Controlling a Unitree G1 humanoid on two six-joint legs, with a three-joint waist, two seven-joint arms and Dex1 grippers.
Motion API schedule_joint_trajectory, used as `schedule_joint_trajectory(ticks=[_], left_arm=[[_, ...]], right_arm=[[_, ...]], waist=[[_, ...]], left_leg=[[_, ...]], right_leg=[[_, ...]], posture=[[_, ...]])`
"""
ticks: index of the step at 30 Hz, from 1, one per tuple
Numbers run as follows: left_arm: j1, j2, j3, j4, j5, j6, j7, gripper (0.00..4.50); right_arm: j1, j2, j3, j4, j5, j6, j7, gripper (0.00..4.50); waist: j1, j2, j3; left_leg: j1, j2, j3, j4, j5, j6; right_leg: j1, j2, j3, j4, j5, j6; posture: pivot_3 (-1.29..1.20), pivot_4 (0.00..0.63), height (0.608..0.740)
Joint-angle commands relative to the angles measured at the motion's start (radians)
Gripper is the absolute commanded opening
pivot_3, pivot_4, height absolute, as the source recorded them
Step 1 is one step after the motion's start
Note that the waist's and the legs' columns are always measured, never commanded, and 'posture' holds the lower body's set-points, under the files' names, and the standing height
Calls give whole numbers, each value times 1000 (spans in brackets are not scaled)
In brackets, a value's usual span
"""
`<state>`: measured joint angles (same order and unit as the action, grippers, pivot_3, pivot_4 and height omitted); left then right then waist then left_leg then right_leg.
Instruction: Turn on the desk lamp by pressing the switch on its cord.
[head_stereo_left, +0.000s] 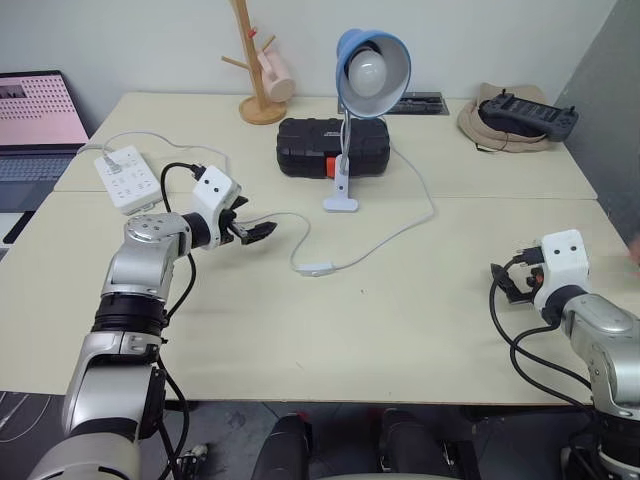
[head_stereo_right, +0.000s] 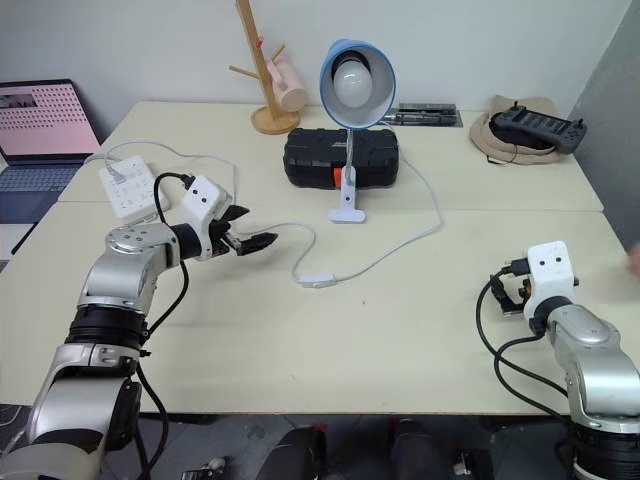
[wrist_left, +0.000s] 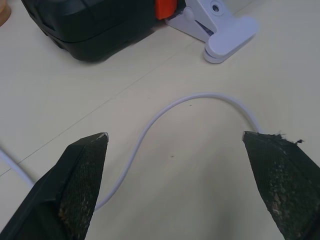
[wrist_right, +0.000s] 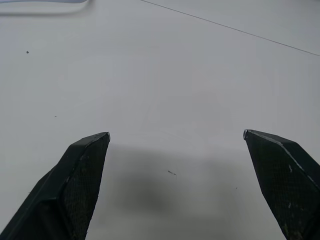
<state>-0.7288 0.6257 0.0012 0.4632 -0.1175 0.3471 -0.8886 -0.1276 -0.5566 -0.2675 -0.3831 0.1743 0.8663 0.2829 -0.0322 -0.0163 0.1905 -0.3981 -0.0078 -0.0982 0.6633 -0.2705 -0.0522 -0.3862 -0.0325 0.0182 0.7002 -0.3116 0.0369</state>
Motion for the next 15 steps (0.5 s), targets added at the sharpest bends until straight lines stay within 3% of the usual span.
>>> schedule_joint_trajectory(ticks=[1, 8, 15], left_arm=[[9, 33, 16, -64, -24, 19, -33, 4500], [42, 65, 21, -133, -44, 68, -80, 4500], [56, 204, -25, -174, -55, 96, -283, 4500]], right_arm=[[-21, -7, 11, -6, -8, -19, 1, 4489], [-40, -38, 28, -7, 51, -41, 103, 4489], [-117, -101, 51, -131, 314, 11, 384, 4489]], waist=[[0, 0, 0], [0, 0, 0], [-9, 0, 0]], left_leg=[[0, 0, 0, 0, 0, 0], [0, 0, 0, 0, 0, 0], [0, 1, 0, -1, 0, 0]], right_leg=[[0, 0, 0, 0, 0, 0], [0, 0, 0, 0, 0, 0], [0, 3, 0, 0, 0, 0]], posture=[[0, 150, 740], [0, 150, 740], [0, 150, 740]])
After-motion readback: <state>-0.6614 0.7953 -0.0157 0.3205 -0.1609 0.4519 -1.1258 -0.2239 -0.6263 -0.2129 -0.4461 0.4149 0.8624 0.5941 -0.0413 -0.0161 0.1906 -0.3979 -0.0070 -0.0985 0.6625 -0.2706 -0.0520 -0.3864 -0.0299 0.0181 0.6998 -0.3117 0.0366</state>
